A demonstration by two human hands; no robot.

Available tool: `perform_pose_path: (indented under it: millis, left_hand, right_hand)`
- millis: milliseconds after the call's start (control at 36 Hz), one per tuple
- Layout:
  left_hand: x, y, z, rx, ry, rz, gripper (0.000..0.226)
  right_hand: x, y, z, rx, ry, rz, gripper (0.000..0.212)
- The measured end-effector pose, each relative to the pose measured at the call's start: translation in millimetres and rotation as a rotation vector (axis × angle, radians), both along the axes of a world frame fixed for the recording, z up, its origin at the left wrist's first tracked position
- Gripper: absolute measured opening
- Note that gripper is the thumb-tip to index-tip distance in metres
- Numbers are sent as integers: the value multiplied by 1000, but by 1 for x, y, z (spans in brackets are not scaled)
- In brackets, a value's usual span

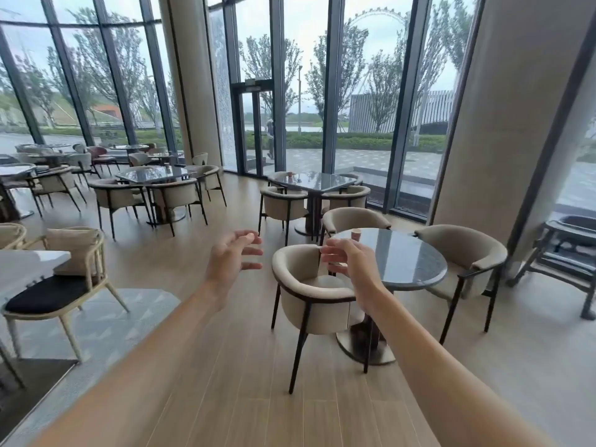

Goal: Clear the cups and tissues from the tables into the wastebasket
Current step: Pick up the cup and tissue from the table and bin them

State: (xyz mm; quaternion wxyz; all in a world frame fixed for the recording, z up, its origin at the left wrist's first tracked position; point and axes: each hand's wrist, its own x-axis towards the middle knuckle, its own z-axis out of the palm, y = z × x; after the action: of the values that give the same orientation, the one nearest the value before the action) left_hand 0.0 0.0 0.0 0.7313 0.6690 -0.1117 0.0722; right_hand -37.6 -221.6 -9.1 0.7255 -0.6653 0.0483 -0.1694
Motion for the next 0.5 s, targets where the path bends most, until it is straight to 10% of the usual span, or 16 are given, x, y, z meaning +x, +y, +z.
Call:
perform_pose_path:
  millis: [500]
  left_hand:
    - [195, 17, -59, -80, 138, -66, 18]
  right_hand:
    - [172, 11, -54, -61, 135, -72, 19]
